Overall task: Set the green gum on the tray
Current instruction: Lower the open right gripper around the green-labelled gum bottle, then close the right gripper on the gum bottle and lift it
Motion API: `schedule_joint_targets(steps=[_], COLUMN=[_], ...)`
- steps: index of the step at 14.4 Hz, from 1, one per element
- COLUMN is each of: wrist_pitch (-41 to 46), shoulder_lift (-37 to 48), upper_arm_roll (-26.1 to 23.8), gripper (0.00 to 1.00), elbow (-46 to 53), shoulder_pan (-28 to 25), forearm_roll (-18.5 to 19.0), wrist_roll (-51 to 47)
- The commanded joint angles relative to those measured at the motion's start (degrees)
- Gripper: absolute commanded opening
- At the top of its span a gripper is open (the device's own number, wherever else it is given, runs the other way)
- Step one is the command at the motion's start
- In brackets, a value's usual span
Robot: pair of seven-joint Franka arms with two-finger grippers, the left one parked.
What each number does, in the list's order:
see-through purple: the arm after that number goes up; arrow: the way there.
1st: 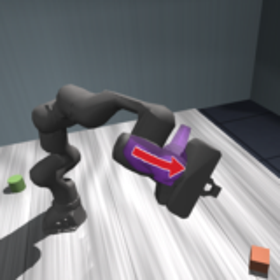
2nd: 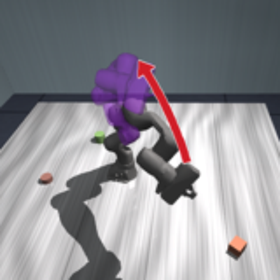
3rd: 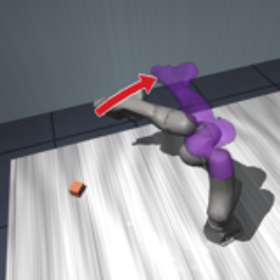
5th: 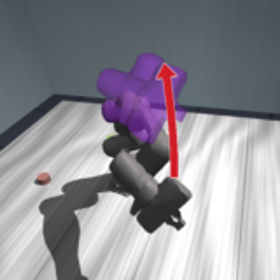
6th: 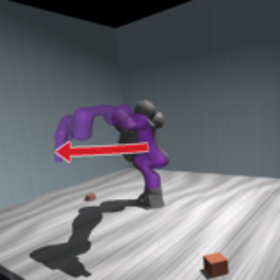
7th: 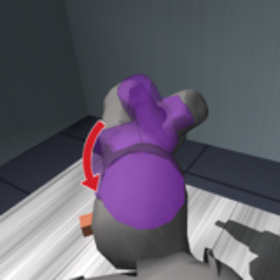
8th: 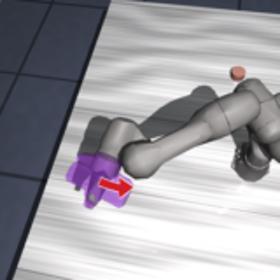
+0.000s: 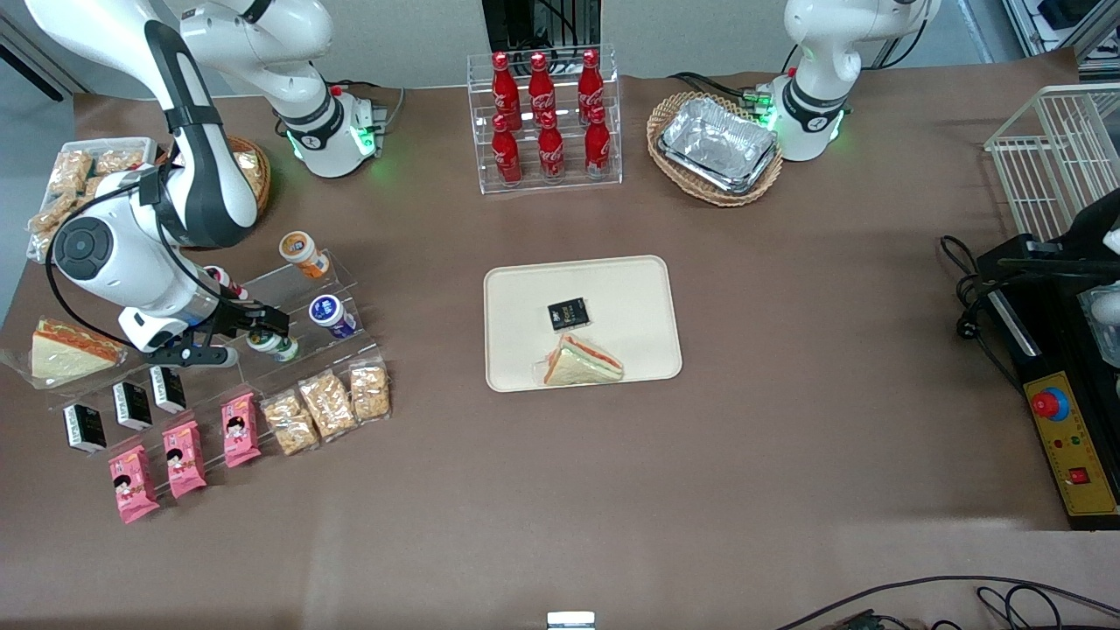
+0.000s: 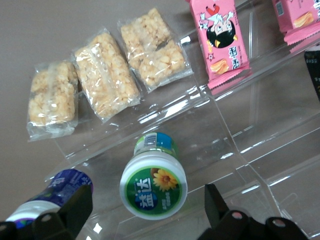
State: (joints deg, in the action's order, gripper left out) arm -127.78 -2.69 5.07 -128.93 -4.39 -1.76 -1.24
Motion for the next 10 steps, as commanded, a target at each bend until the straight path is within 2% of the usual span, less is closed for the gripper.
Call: schedule_joint_targets(steps=[1, 7, 10], wrist_pitch=[-2.5, -4.8, -6.9], shoulder_lift=[-0.6, -1.5, -1.4], upper_arm_roll=[0.0, -0.1, -0.1], gripper=[1.0, 1.0, 0.9], elbow=[-1.4, -2.4, -3.5], shoulder_pan=[-0.2, -0.2, -0.3], forearm_roll=[-1.1, -1.1, -1.0], wrist_roll=[0.8, 0.9, 1.0])
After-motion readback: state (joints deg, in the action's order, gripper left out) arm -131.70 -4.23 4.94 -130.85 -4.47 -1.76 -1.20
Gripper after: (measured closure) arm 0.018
